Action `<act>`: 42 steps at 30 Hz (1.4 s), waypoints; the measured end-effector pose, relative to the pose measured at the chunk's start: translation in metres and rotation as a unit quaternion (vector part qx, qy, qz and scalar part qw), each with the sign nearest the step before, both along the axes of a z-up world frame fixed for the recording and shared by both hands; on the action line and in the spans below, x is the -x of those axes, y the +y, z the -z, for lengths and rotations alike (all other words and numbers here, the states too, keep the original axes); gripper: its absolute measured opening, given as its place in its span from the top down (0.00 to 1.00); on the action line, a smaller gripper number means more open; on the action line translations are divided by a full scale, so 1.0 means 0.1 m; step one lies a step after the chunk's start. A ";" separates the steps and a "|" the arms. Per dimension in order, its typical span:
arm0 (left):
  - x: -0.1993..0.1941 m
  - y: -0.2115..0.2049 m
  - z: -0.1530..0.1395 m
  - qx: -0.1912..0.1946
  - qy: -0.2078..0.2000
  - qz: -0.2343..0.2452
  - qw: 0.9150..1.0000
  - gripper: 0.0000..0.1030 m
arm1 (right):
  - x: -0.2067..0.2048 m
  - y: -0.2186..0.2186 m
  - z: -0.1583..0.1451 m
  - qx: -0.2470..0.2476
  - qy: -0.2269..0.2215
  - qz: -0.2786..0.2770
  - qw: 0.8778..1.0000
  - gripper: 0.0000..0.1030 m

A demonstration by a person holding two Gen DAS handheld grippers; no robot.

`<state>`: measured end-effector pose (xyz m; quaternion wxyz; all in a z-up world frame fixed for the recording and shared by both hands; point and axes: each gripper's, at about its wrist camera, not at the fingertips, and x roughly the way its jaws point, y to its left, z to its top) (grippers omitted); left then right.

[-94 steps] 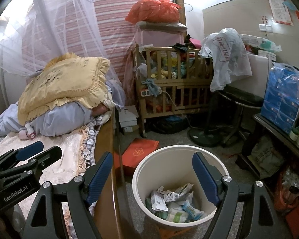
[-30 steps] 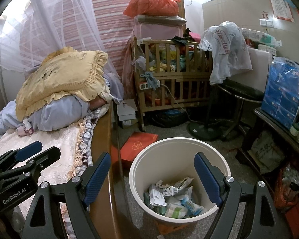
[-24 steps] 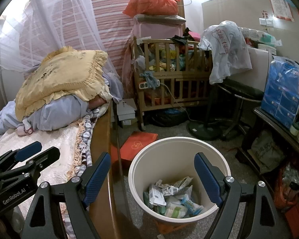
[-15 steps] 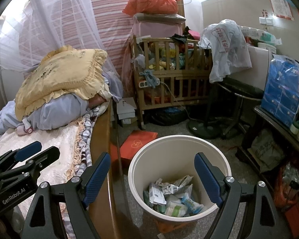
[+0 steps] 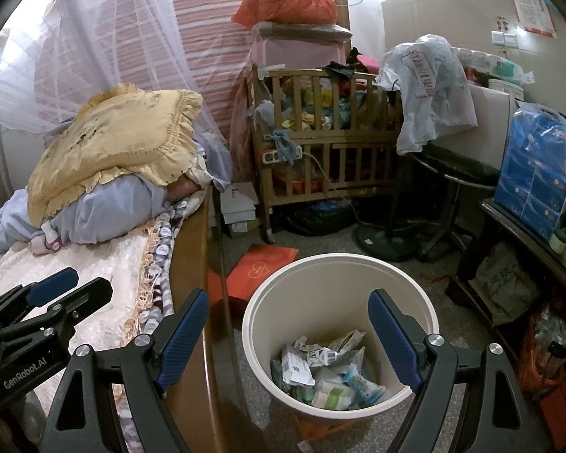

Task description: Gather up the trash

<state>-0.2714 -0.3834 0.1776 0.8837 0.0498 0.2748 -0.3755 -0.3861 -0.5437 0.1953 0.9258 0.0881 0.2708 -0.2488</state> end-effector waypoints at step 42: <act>-0.09 0.03 0.09 -0.005 0.002 -0.002 1.000 0.40 | -0.05 0.04 0.04 -0.002 0.012 -0.002 1.000 0.17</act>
